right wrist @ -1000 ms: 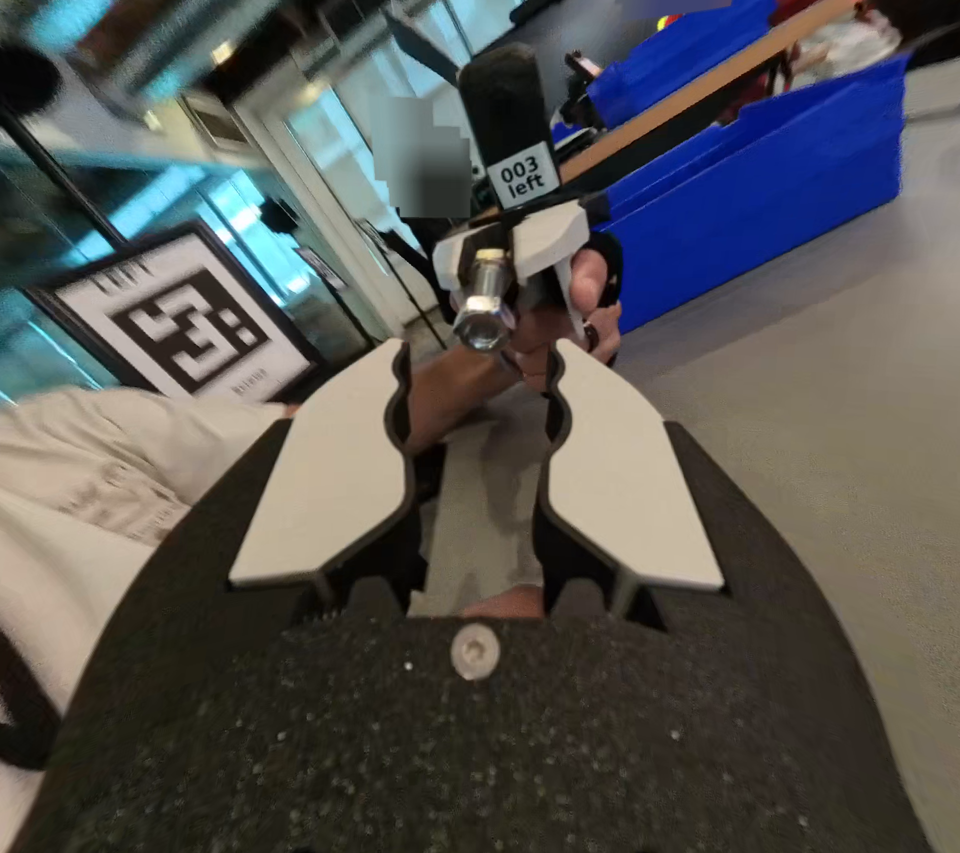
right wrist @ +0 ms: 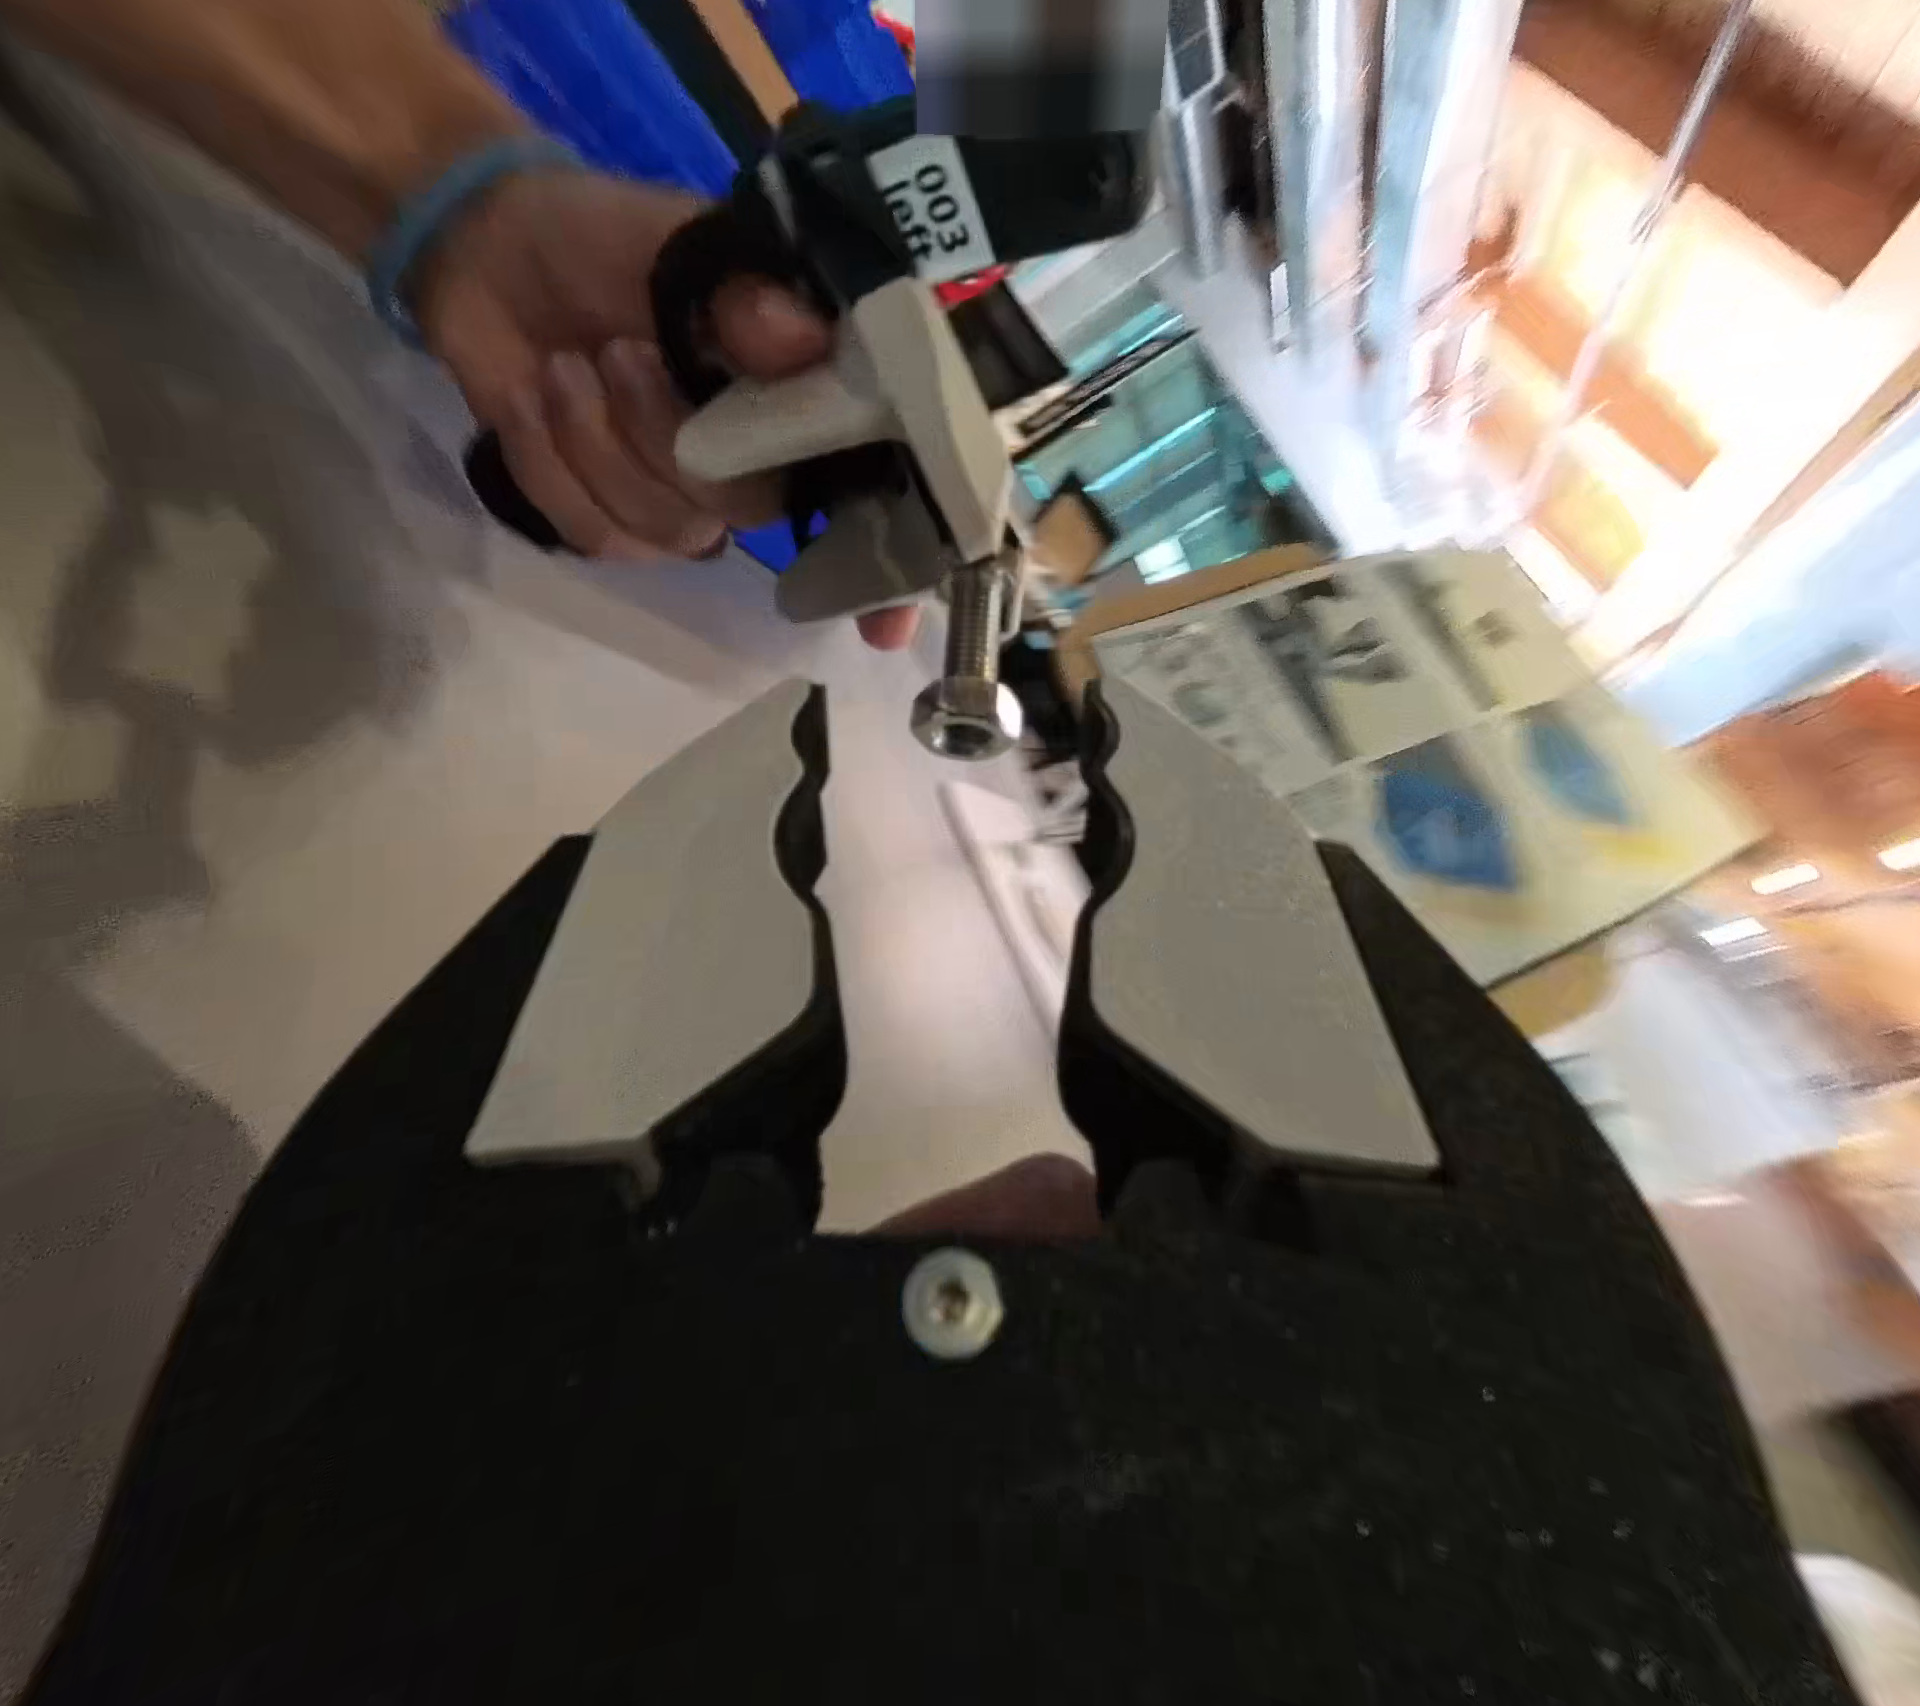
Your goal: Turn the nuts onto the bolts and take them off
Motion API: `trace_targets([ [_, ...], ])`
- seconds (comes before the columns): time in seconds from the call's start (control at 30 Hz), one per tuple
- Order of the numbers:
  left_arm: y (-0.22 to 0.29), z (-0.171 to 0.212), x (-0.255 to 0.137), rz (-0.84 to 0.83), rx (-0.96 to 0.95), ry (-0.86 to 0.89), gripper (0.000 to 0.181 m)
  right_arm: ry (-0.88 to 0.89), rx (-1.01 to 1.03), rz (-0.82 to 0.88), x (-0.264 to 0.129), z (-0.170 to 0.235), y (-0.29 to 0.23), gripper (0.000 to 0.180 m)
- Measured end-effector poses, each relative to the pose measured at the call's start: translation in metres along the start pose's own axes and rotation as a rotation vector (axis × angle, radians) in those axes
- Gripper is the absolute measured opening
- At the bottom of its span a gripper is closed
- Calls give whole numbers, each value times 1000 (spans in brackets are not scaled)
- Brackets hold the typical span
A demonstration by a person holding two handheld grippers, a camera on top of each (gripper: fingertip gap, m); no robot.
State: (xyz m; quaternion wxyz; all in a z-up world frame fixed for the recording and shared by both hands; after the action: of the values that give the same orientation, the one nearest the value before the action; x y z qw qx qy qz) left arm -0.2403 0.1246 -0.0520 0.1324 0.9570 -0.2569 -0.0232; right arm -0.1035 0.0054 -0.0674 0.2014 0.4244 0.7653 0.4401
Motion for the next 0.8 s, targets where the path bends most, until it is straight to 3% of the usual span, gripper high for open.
trace_targets([
  [0.1,1,-3,-3,2,4,22,17,70,505,-136,2,5,13,49],
  [0.27,1,-6,-6,-5,10,50,17,256,1455,-503,13,30,19,51],
  [0.4,0,-5,-6,-12,13,43,17,311,1684,-568,17,41,14,36],
  [0.43,0,-5,-6,-14,12,41,17,315,1678,-573,17,41,14,19],
  [0.6,-1,-4,-5,-20,8,29,17,263,1397,-462,13,35,18,17],
  [0.8,0,-3,-3,4,0,16,17,50,333,-87,1,6,8,17],
])
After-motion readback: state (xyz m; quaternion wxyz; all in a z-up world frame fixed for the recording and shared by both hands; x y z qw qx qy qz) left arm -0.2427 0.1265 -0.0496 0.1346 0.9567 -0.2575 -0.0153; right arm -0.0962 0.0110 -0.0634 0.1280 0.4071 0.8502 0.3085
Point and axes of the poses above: each gripper's, where its closed fingertips meet, x out along the fingers, z out of its underside, y = z × x across the jaws, the point moved 9 cm from there along -x, back along the fingers, and after that the axes turned 2 degrees about -x, right-handed, at the moved point
